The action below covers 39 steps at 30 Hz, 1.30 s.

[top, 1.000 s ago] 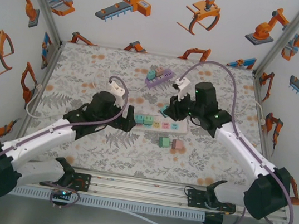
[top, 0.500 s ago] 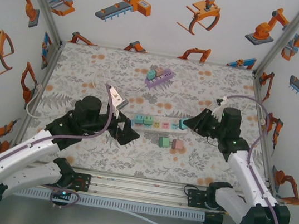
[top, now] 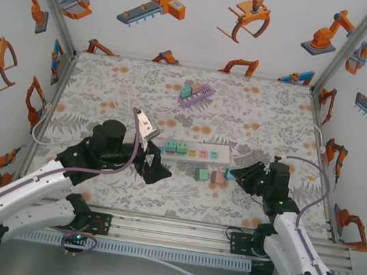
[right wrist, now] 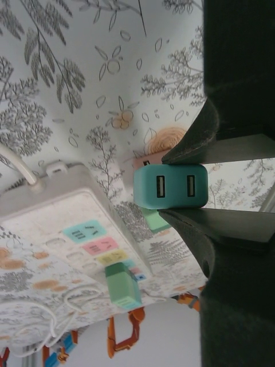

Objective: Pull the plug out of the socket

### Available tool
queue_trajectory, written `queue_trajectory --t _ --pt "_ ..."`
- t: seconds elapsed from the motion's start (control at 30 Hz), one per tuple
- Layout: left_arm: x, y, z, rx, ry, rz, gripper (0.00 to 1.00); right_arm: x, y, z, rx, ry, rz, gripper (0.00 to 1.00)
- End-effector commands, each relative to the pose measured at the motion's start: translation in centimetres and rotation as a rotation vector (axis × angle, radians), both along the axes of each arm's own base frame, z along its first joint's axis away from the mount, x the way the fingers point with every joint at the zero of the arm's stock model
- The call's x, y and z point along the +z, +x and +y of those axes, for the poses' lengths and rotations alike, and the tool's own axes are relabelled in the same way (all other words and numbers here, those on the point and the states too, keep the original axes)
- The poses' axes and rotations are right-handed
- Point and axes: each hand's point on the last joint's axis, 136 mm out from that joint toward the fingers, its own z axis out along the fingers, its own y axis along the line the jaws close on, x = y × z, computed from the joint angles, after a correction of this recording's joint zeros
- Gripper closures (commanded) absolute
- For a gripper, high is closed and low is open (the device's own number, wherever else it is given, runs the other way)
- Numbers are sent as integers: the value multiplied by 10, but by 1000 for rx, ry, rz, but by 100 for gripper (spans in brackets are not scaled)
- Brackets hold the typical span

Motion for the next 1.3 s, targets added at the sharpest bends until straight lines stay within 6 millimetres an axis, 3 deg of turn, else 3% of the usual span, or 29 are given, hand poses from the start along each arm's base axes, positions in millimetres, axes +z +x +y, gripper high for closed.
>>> queue_trajectory --t 0.0,0.4,0.63,0.87,1.07,1.27 --pt "-1 -2 -3 -24 16 -17 3 -1 5 -16 -92 -28 -26 78" --pt "-8 1 -4 -11 44 -27 3 -23 -2 -20 -77 -87 16 75" --pt "-10 4 -6 -4 54 -24 3 -35 -4 -20 -78 -91 67 57" --pt "-10 6 -5 10 60 -32 3 -43 -8 -26 -102 -111 103 51" --pt "-17 19 2 96 95 -35 3 -39 -11 -34 -144 -139 106 47" --pt "-24 40 22 261 147 -46 3 -17 -8 -41 -156 -178 49 44"
